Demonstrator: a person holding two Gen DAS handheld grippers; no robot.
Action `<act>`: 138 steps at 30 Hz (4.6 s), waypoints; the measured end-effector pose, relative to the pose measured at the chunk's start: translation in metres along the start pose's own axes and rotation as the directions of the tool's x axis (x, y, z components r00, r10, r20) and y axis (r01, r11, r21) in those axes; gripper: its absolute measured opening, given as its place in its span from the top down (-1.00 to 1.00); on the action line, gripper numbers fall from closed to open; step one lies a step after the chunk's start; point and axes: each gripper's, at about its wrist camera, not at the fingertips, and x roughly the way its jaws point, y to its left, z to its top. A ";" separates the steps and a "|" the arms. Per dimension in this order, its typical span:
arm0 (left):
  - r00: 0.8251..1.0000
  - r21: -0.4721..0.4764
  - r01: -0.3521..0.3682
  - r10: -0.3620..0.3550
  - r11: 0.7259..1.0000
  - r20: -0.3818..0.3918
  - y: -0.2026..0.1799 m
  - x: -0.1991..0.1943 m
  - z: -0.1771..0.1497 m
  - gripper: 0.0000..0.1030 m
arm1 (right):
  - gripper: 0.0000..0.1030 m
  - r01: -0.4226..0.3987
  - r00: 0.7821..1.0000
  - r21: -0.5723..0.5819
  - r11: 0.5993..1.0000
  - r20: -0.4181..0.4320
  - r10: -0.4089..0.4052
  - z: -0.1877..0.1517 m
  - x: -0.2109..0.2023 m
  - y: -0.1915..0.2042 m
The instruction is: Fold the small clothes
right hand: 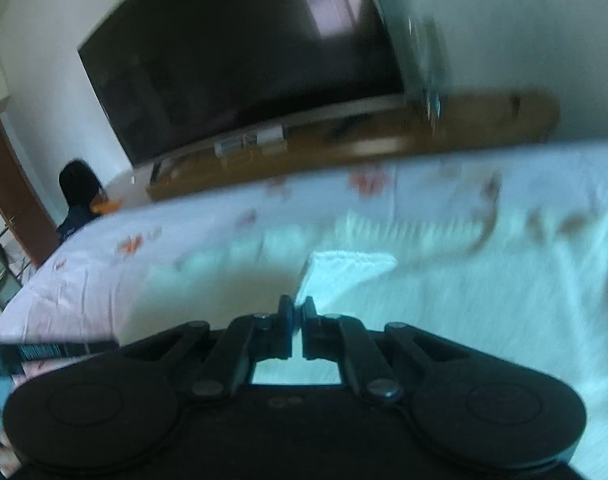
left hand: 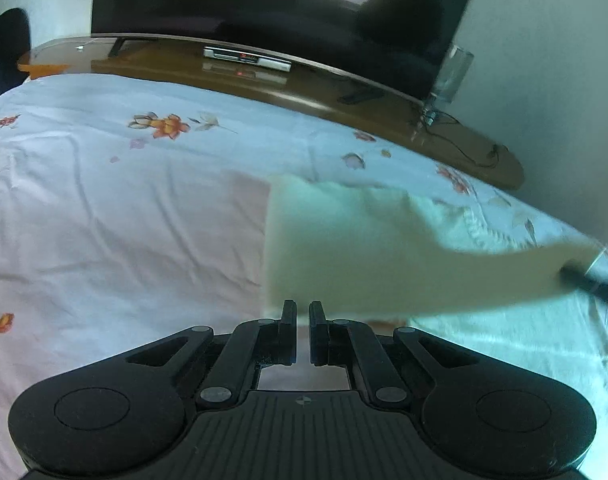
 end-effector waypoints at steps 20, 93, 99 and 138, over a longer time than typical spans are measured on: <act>1.000 0.140 0.000 -0.002 0.990 0.015 -0.067 0.020 -0.017 0.93 | 0.90 0.304 0.947 0.058 0.951 0.085 -0.308 0.003 -0.032 -0.106; 0.993 0.025 0.036 -0.039 0.999 0.108 -0.080 0.087 0.059 0.93 | 0.64 0.439 0.898 0.095 0.893 -0.004 -0.441 -0.013 -0.024 -0.173; 0.999 0.040 0.019 -0.021 0.999 0.049 -0.092 0.108 0.055 0.93 | 0.65 0.352 0.933 0.043 0.935 0.057 -0.355 0.001 -0.019 -0.151; 0.999 0.104 -0.002 -0.002 0.995 0.044 -0.134 0.001 -0.038 0.93 | 0.60 0.311 0.946 -0.154 0.938 -0.048 -0.321 -0.017 -0.047 -0.151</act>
